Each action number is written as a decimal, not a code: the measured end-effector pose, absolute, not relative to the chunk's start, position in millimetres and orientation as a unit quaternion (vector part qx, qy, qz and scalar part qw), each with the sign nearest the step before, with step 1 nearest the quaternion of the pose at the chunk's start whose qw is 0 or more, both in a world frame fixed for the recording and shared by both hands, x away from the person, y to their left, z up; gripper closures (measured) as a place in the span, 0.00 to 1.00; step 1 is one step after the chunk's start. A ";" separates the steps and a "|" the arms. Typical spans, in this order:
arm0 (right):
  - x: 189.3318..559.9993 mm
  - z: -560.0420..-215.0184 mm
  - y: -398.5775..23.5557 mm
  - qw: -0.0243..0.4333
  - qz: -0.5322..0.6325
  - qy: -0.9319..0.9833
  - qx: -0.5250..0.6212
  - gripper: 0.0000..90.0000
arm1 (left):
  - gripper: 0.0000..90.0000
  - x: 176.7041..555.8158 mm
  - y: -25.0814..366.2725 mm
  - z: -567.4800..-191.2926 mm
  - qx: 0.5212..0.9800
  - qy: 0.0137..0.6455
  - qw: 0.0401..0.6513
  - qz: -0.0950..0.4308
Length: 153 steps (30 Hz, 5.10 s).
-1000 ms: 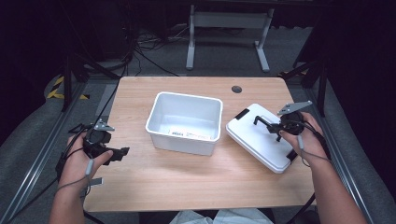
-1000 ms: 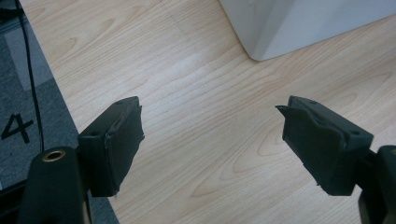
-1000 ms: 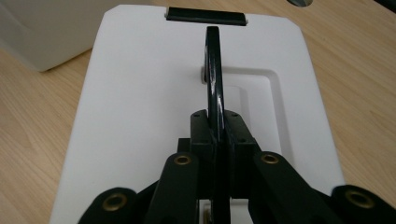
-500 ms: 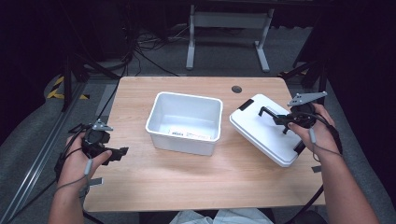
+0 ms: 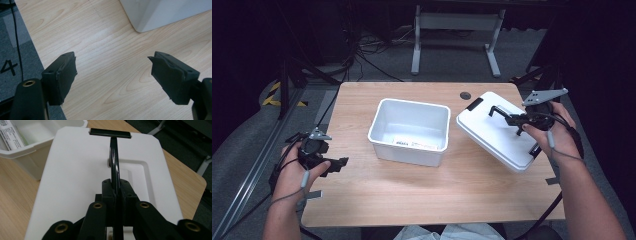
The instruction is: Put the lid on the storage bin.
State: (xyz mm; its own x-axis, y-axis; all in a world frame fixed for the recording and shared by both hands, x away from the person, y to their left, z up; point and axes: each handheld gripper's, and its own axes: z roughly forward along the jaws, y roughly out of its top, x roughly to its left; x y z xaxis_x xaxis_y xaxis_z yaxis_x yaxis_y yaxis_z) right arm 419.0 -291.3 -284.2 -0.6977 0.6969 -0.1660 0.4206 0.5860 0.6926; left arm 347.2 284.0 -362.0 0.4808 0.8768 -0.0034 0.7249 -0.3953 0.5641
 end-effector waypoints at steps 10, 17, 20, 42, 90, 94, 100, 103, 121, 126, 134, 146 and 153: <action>426.2 -262.4 -258.7 0.218 0.334 0.872 0.283 0.94 | 0.23 333.1 288.4 -364.1 0.820 0.492 0.247 0.158; 433.3 -252.2 -233.6 0.209 0.351 0.877 0.254 0.94 | 0.23 325.2 295.4 -361.9 0.817 0.496 0.245 0.164; 438.0 -249.1 -216.9 0.201 0.358 0.880 0.238 0.94 | 0.23 321.8 298.8 -360.3 0.816 0.497 0.247 0.161; 452.1 -238.5 -128.1 0.187 0.362 0.900 0.153 0.94 | 0.23 327.7 301.5 -358.0 0.816 0.493 0.260 0.155; 484.1 -295.6 -48.1 0.129 0.338 0.931 0.056 0.93 | 0.23 320.8 310.5 -360.8 0.812 0.502 0.260 0.149; 487.7 -296.8 -50.2 0.135 0.341 0.928 0.060 0.92 | 0.23 321.1 310.1 -361.6 0.811 0.502 0.260 0.154; 494.4 -303.9 -47.5 0.144 0.327 0.932 0.063 0.90 | 0.23 321.1 309.5 -361.6 0.810 0.503 0.259 0.151; 496.6 -304.6 -46.9 0.144 0.326 0.932 0.069 0.90 | 0.23 321.3 309.7 -361.7 0.811 0.502 0.259 0.151; 485.3 -304.6 -39.8 0.151 0.300 0.941 0.045 0.94 | 0.22 324.0 306.4 -361.4 0.817 0.495 0.257 0.146; 482.0 -305.0 -39.5 0.147 0.299 0.942 0.047 0.93 | 0.22 325.0 305.5 -361.5 0.816 0.496 0.258 0.146; 475.1 -300.3 -43.6 0.136 0.320 0.935 0.064 0.78 | 0.23 327.4 306.7 -361.2 0.815 0.496 0.261 0.147; 460.6 -273.1 -72.6 0.139 0.356 0.918 0.109 0.71 | 0.22 330.4 304.0 -362.1 0.818 0.494 0.258 0.145; 458.9 -262.9 -98.4 0.158 0.362 0.909 0.133 0.71 | 0.22 331.7 301.1 -361.1 0.820 0.488 0.259 0.147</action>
